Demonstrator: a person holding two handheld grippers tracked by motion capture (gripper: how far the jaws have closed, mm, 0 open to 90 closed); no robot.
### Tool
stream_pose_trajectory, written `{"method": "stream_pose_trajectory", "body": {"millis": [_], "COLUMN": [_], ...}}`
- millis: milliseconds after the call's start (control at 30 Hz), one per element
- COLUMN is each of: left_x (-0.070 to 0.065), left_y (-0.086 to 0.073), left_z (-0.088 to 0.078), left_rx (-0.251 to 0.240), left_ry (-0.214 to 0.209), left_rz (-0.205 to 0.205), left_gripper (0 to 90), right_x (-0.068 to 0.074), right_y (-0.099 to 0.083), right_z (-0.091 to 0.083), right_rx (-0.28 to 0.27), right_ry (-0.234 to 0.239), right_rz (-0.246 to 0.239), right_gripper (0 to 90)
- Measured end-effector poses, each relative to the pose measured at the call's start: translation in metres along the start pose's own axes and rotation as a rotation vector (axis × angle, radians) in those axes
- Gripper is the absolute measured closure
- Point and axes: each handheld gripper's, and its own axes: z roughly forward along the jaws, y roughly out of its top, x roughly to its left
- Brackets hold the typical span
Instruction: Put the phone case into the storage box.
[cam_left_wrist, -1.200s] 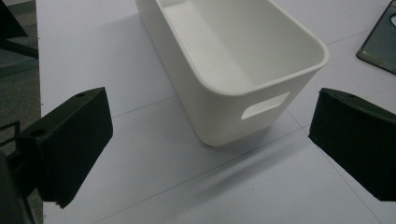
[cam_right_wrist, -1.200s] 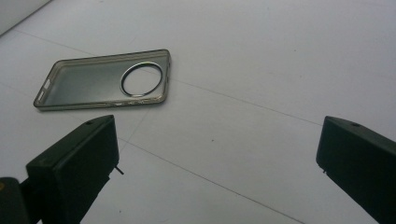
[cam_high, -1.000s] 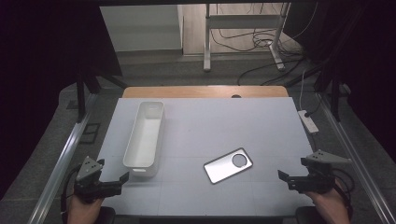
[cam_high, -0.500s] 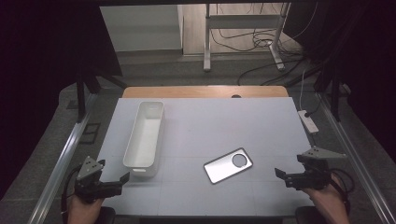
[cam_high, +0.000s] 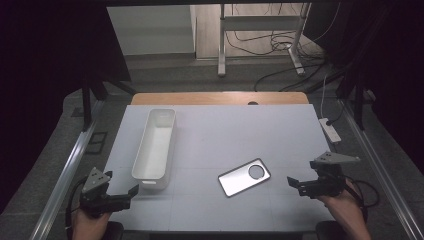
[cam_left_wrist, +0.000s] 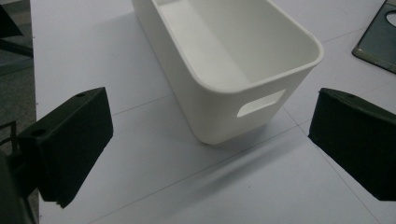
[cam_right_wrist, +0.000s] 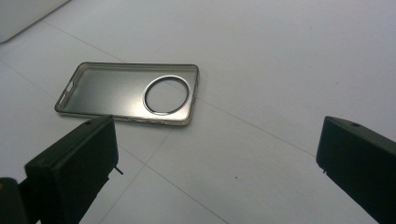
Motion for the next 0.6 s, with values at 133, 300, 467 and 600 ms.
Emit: {"method": "stream_pose_trajectory", "body": {"millis": [133,300,467,600], "left_x": [0.000,0.000,-0.001,-0.001], "left_y": [0.000,0.000,0.000,0.000], "left_z": [0.000,0.000,0.000,0.000], "left_rx": [-0.002,-0.002,-0.001,0.000], "left_ry": [0.001,0.001,0.001,0.002], "left_rz": [0.000,0.001,0.003,0.006], "left_gripper": [0.6,0.6,0.7,0.7], "right_x": [-0.001,0.000,0.001,0.001], "right_y": [0.003,0.007,0.010,0.014], "right_z": [0.003,0.006,0.009,0.012], "right_rx": [0.007,0.005,0.009,0.019], "right_ry": [0.012,0.037,0.039,0.043], "right_rz": [0.014,0.018,0.003,-0.010], "right_gripper": [0.0,0.0,0.0,0.0]}}
